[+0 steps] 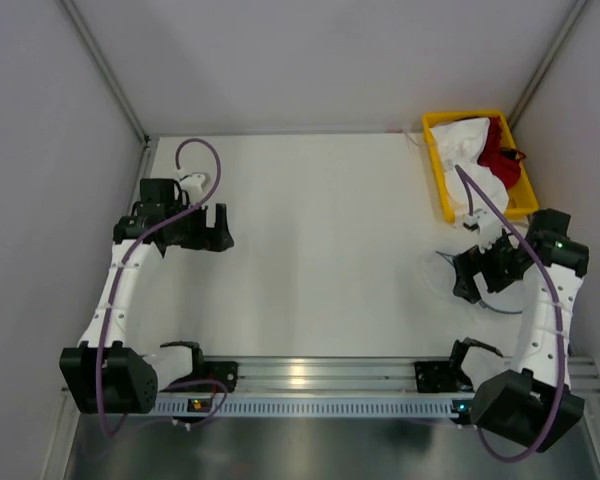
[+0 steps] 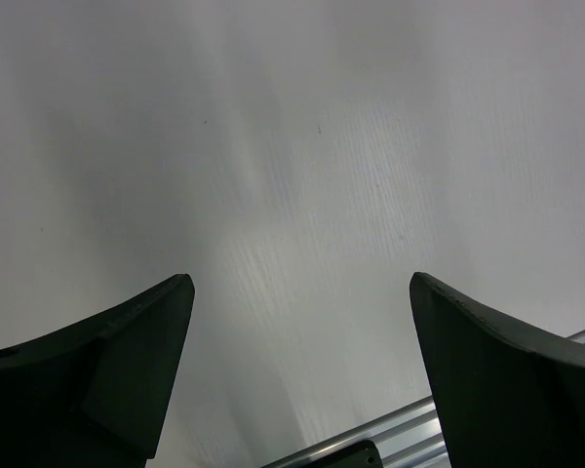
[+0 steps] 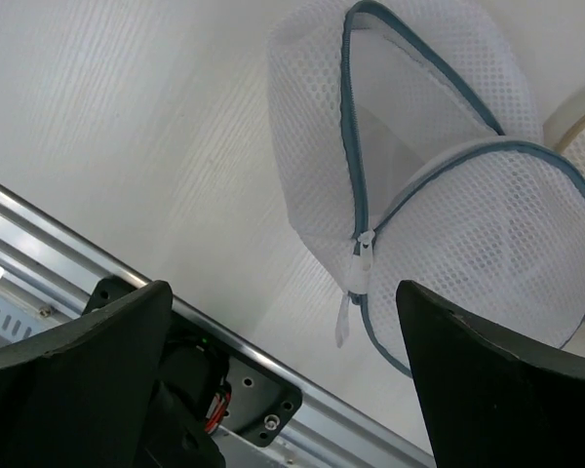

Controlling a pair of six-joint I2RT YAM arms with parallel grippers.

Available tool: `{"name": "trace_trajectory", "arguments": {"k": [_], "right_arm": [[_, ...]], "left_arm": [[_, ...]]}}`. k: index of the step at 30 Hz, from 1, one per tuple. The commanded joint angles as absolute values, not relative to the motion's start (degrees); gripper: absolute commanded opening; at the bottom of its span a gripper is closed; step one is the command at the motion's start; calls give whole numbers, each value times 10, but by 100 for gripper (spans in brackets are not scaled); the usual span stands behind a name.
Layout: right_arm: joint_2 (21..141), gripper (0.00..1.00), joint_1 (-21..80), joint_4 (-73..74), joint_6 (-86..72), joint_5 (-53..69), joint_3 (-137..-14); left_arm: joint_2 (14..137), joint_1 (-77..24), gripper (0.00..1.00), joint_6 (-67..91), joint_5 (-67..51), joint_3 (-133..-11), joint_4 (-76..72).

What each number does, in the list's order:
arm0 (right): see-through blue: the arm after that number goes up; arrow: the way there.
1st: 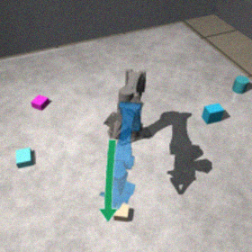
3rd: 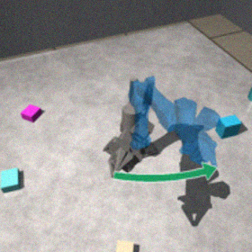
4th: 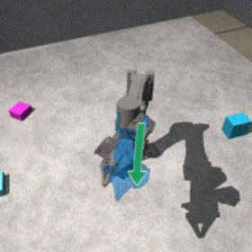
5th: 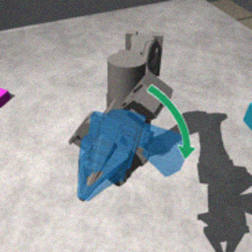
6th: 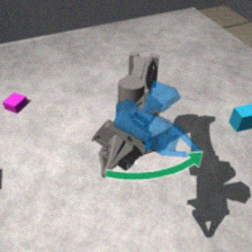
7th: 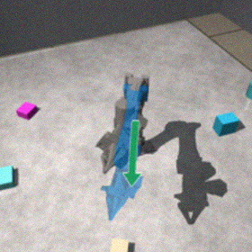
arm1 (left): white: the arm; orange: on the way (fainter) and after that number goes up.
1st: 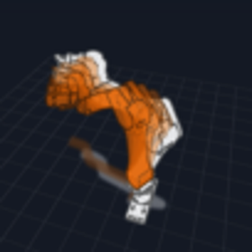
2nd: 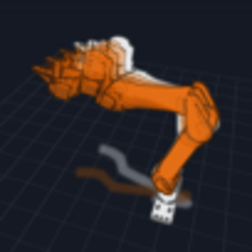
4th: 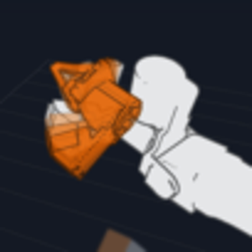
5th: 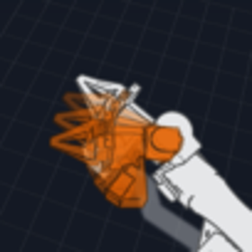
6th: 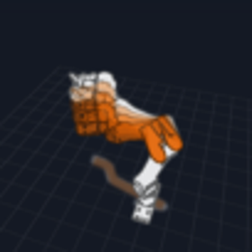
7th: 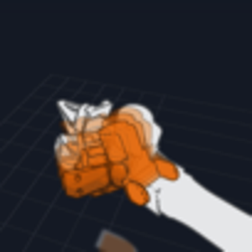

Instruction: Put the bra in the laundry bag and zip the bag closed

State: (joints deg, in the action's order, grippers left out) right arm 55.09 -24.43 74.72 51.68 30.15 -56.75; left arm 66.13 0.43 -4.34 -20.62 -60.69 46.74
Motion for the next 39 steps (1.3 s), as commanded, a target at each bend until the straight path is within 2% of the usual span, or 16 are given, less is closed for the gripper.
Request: {"name": "trace_trajectory", "arguments": {"k": [1, 7, 18, 19, 20, 22, 23, 25, 26, 27, 32, 39], "right_arm": [[581, 100, -194, 709, 474, 280, -593], [638, 99, -66, 614, 394, 193, -566], [751, 99, 29, 506, 332, 120, -524], [758, 95, 33, 501, 324, 120, -522], [766, 73, 38, 498, 320, 121, -523], [779, 51, 49, 504, 304, 148, -534], [776, 30, 54, 505, 301, 162, -539], [772, 15, 77, 505, 280, 194, -556], [773, 3, 86, 505, 273, 205, -565], [783, 0, 107, 500, 252, 227, -575], [855, 0, 170, 440, 174, 269, -669], [1096, 0, 208, 279, -63, 276, -862]], "left_arm": [[651, 4, 99, -33, -208, -621, 454], [664, 4, 99, -26, -192, -654, 460], [680, 4, 99, -60, -163, -680, 470], [684, 4, 99, -63, -162, -678, 469], [686, 3, 98, -66, -161, -678, 469], [691, 4, 99, -72, -167, -675, 468], [693, 4, 99, -74, -169, -674, 468], [698, 4, 99, -79, -181, -675, 468], [699, 4, 99, -80, -185, -672, 468], [705, 4, 98, -82, -189, -673, 469], [735, 4, 99, -75, -208, -686, 461], [767, 4, 99, -86, -255, -715, 428]]}}
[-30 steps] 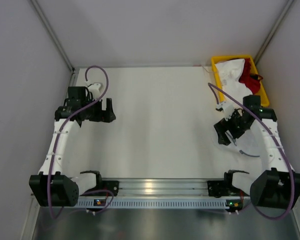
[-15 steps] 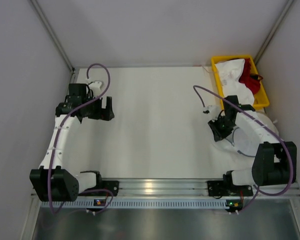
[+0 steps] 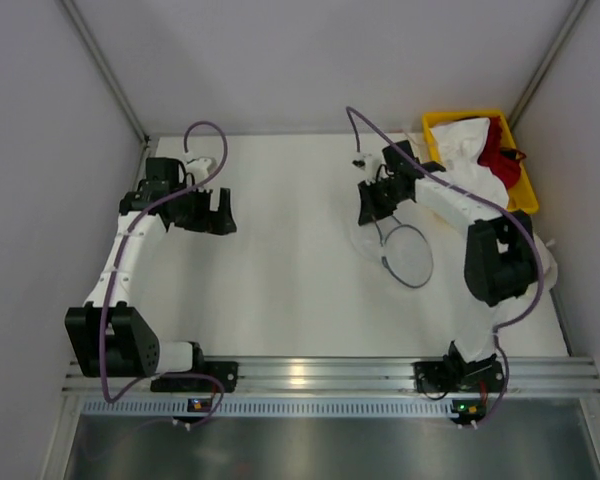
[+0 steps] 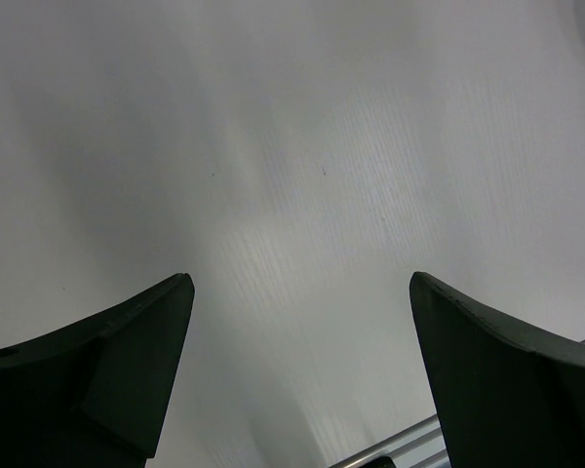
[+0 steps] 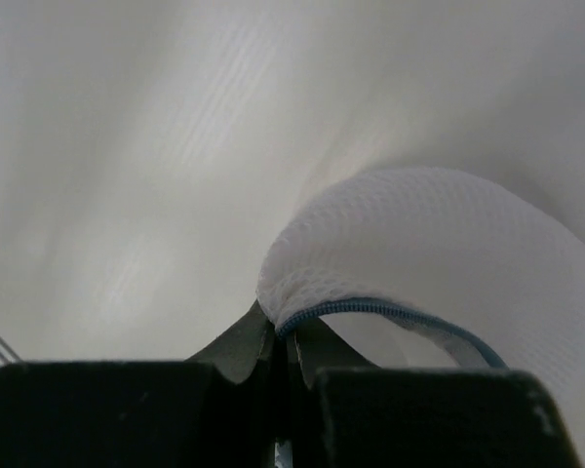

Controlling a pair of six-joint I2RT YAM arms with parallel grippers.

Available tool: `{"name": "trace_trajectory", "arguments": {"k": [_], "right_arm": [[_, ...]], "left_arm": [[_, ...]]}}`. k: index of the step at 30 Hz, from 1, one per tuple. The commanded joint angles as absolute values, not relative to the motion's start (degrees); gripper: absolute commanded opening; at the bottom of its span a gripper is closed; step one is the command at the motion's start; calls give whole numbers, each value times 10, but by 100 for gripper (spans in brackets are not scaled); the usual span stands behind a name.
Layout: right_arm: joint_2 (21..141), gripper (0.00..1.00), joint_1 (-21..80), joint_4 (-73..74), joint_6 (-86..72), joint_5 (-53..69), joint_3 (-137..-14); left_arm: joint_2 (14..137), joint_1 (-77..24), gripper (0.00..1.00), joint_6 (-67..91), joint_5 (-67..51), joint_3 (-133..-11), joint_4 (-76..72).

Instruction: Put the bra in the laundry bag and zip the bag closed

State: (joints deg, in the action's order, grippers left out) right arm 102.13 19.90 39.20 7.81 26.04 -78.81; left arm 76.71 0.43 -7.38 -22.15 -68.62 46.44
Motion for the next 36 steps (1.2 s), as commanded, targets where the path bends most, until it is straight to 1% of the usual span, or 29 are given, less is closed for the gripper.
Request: {"name": "trace_trajectory", "arguments": {"k": [1, 2, 3, 4, 5, 6, 7, 10, 11, 13, 14, 15, 17, 18, 19, 20, 21, 23, 24, 25, 26, 28, 31, 32, 36], "right_arm": [[1129, 0, 209, 253, -89, 276, -933], [1162, 0, 209, 249, -111, 282, -975], [1236, 0, 207, 247, -156, 286, -1021], [1273, 0, 207, 246, -184, 289, -1114], [1346, 4, 208, 238, -212, 300, -1161], [1375, 13, 207, 229, -265, 320, -1205], [1395, 24, 207, 210, -285, 326, -1248], [1428, 56, 209, 162, -337, 367, -1280], [1426, 74, 207, 163, -337, 376, -1287], [1403, 85, 198, 171, -315, 382, -1269], [1367, 90, 193, 168, -309, 382, -1252], [1345, 92, 176, 154, -307, 383, -1205], [1278, 95, 146, 141, -303, 387, -1159], [1258, 95, 135, 134, -303, 391, -1119], [1239, 94, 125, 125, -304, 397, -1102], [1208, 92, 115, 125, -304, 405, -1086], [1195, 90, 99, 127, -297, 406, -1061], [1172, 85, 84, 144, -279, 399, -1040], [1167, 84, 71, 150, -259, 393, -1024], [1165, 83, 65, 160, -252, 389, -1018], [1167, 83, 52, 167, -238, 390, -1015], [1171, 82, 41, 185, -220, 386, -1017], [1168, 82, 26, 198, -188, 378, -1012], [1167, 82, 18, 204, -182, 379, -1012], [1167, 83, 6, 221, -171, 388, -1013]], "left_arm": [[769, 4, 99, -89, -258, -719, 413], [770, 4, 99, -91, -262, -719, 404], [771, 4, 99, -100, -273, -719, 396], [770, 4, 99, -106, -281, -715, 377], [770, 4, 99, -112, -291, -713, 369], [767, 3, 99, -130, -306, -709, 362], [767, 4, 99, -145, -342, -704, 357], [777, 1, 98, -234, -389, -703, 354], [781, -17, 99, -254, -389, -704, 352], [799, -53, 97, -324, -378, -707, 346], [806, -71, 97, -364, -364, -705, 337], [818, -89, 96, -387, -360, -703, 317], [830, -147, 92, -454, -337, -695, 282], [844, -189, 91, -473, -332, -686, 236], [852, -209, 90, -491, -330, -679, 210], [861, -226, 86, -531, -323, -676, 187], [880, -259, 83, -553, -316, -662, 126], [900, -291, 80, -617, -305, -643, 45], [925, -314, 80, -642, -303, -631, 6], [942, -324, 80, -669, -301, -618, -76], [979, -334, 80, -720, -299, -615, -103], [1018, -359, 81, -756, -294, -624, -175], [1089, -383, 83, -811, -275, -635, -240], [1119, -389, 83, -834, -272, -635, -283], [1180, -409, 83, -899, -254, -642, -330]]}}
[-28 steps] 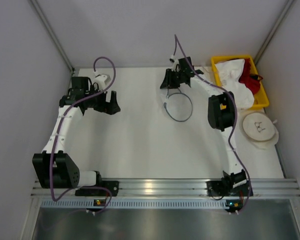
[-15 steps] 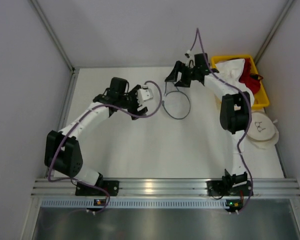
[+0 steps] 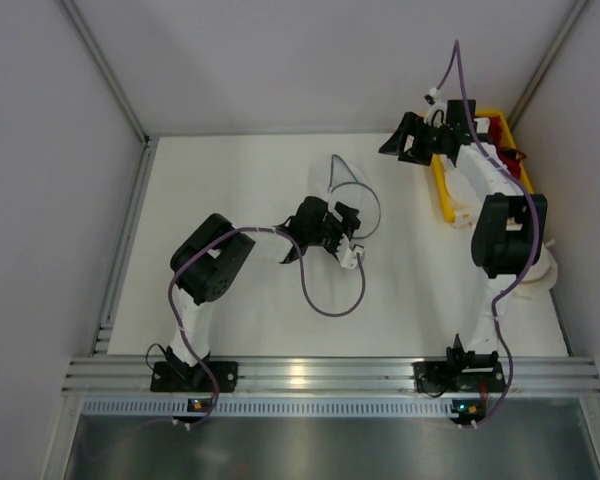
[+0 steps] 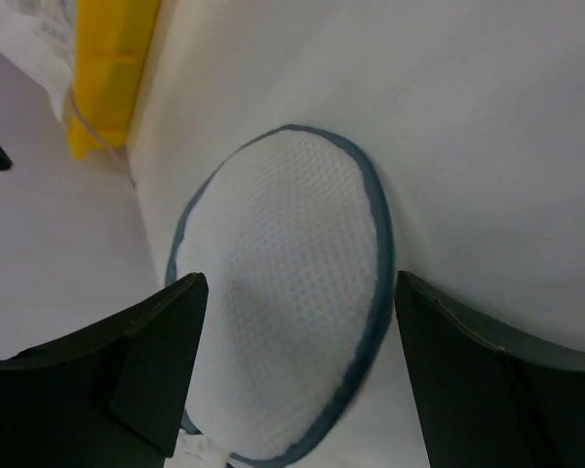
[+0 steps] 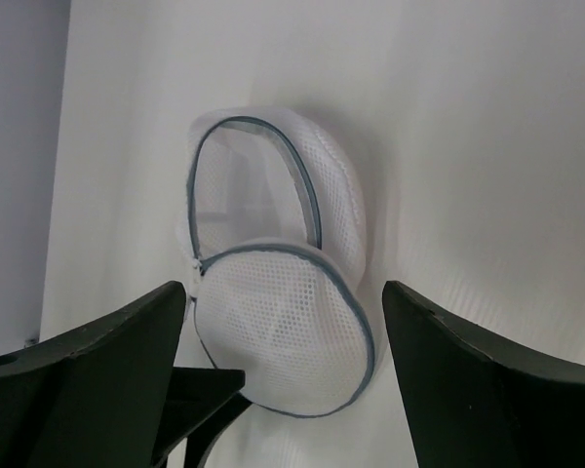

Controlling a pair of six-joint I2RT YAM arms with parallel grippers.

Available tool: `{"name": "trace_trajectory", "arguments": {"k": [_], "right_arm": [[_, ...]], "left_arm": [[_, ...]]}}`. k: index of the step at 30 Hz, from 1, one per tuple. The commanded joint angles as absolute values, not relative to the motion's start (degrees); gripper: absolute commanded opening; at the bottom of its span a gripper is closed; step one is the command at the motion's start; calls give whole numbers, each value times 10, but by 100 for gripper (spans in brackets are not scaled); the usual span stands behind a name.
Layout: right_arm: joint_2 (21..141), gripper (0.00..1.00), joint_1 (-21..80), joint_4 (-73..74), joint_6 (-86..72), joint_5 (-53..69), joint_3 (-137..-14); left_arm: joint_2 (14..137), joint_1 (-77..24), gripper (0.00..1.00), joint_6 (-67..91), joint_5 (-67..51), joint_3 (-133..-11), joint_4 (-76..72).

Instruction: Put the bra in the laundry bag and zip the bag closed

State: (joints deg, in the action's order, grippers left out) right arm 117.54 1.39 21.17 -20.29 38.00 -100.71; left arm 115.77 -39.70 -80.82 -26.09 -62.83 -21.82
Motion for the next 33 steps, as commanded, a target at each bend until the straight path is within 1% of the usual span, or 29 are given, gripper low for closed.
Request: {"name": "trace_trajectory", "arguments": {"k": [1, 4, 6, 7, 8, 11, 12, 13, 14, 15, 16, 17, 18, 24, 25, 26, 27, 29, 30, 32, 33], "right_arm": [[1166, 83, -11, 222, -168, 390, -1011], [1165, 83, -26, 225, -156, 395, -1001], [1162, 83, -33, 227, -147, 396, -992], [1160, 83, -34, 230, -144, 396, -990], [1158, 83, -35, 232, -138, 397, -987], [1156, 83, -36, 233, -130, 396, -977], [1154, 83, -36, 232, -130, 396, -973], [1154, 83, -36, 231, -130, 394, -972], [1156, 83, -36, 232, -131, 394, -972], [1157, 83, -36, 231, -132, 394, -972], [1158, 83, -36, 230, -134, 394, -972], [1158, 83, -35, 231, -134, 395, -973], [1159, 83, -35, 230, -134, 395, -975], [1160, 83, -33, 238, -126, 391, -979], [1161, 82, -31, 238, -125, 393, -980], [1160, 82, -30, 239, -125, 394, -981], [1162, 82, -28, 237, -124, 395, -982], [1165, 82, -21, 238, -123, 402, -987], [1169, 81, -18, 243, -123, 404, -988], [1172, 81, -7, 244, -122, 405, -991], [1174, 81, -4, 243, -121, 406, -990]], "left_arm": [[1190, -411, 83, -907, -250, -642, -341], [1222, -421, 82, -938, -243, -641, -388], [1237, -427, 77, -943, -238, -634, -420], [1237, -428, 75, -940, -242, -630, -423], [1230, -429, 70, -937, -252, -626, -423], [1202, -431, 59, -919, -260, -596, -423], [1195, -431, 49, -911, -262, -583, -422], [1187, -431, 45, -891, -261, -576, -422], [1167, -431, 35, -881, -257, -569, -422], [1158, -431, 29, -852, -254, -558, -422], [1138, -431, 17, -834, -251, -554, -422], [1129, -431, 3, -815, -246, -551, -422], [1118, -431, 0, -794, -230, -548, -422], [1048, -429, 0, -604, -164, -561, -408], [1025, -425, 0, -536, -157, -575, -397], [1013, -423, 0, -498, -151, -583, -370], [1004, -421, 0, -425, -143, -591, -354], [981, -409, 0, -353, -117, -624, -297], [972, -403, 0, -283, -111, -635, -274], [966, -377, 0, -215, -108, -661, -223], [965, -367, 0, -146, -101, -680, -185]]}}
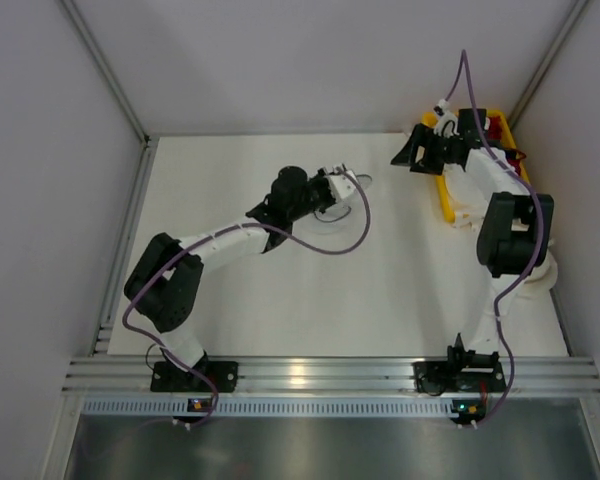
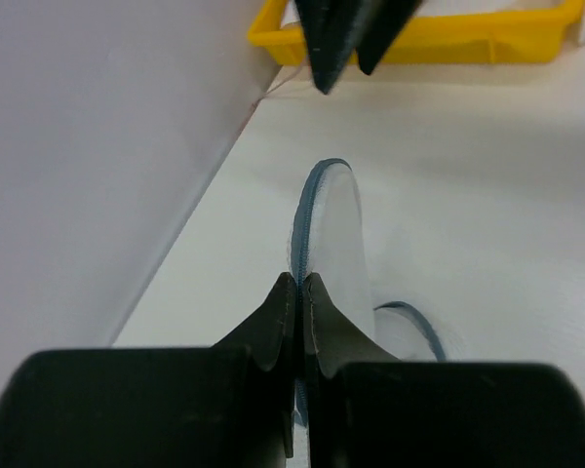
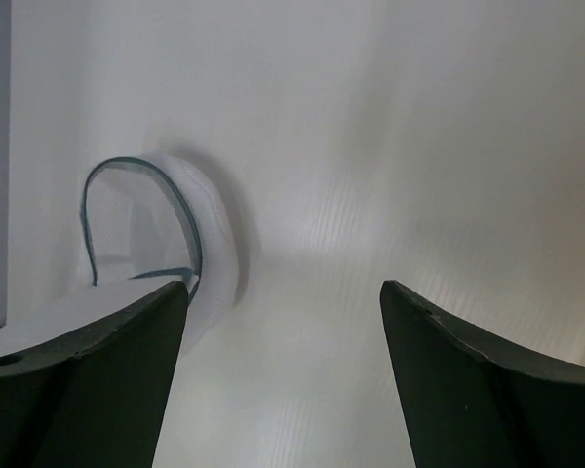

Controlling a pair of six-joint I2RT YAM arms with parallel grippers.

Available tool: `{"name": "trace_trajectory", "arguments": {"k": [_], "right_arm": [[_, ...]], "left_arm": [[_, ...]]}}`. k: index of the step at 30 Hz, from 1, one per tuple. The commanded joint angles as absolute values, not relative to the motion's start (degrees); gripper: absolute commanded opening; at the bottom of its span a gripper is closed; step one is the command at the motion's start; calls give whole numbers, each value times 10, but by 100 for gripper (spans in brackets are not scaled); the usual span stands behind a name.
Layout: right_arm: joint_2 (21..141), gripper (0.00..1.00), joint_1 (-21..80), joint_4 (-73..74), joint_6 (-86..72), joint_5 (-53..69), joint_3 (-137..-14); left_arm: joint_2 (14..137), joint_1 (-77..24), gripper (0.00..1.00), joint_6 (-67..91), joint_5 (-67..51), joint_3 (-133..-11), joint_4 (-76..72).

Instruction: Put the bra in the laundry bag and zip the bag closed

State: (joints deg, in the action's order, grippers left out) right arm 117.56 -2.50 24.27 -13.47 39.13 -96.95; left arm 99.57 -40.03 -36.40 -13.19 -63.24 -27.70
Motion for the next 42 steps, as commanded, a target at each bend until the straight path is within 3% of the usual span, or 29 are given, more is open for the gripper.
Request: {"name": "trace_trajectory", "arguments": {"k": [1, 6, 11, 18, 20, 29, 34, 35, 36, 39, 42], "right_arm": [[1177, 80, 15, 243, -120, 407, -988], [1190, 80, 48, 236, -119, 412, -980], [1225, 84, 91, 194, -158, 451, -981], [1269, 84, 152, 131, -215, 454, -963], [1274, 83, 176, 119, -215, 454, -957], [1324, 59, 206, 106, -197, 446, -949], [1338, 63, 221, 123, -199, 448, -950], [1339, 59, 223, 115, -201, 448, -947], [1340, 46, 226, 110, -206, 450, -941], [1353, 34, 229, 98, -231, 460, -946], [1365, 41, 231, 108, -233, 466, -956]], "left_arm": [[964, -357, 0, -111, -96, -692, -165], [967, -257, 0, 83, -157, -719, -98], [934, -205, 0, 106, -214, -651, -162], [897, -191, 0, 185, -105, -610, -153], [898, -171, 0, 213, -130, -601, -156], [869, -133, 0, 226, -174, -579, -181], [862, -132, 0, 226, -156, -566, -180], [861, -132, 0, 229, -146, -567, -176], [860, -131, 0, 232, -137, -569, -170], [857, -123, 0, 240, -118, -576, -149], [860, -113, 0, 241, -116, -578, -154]]}}
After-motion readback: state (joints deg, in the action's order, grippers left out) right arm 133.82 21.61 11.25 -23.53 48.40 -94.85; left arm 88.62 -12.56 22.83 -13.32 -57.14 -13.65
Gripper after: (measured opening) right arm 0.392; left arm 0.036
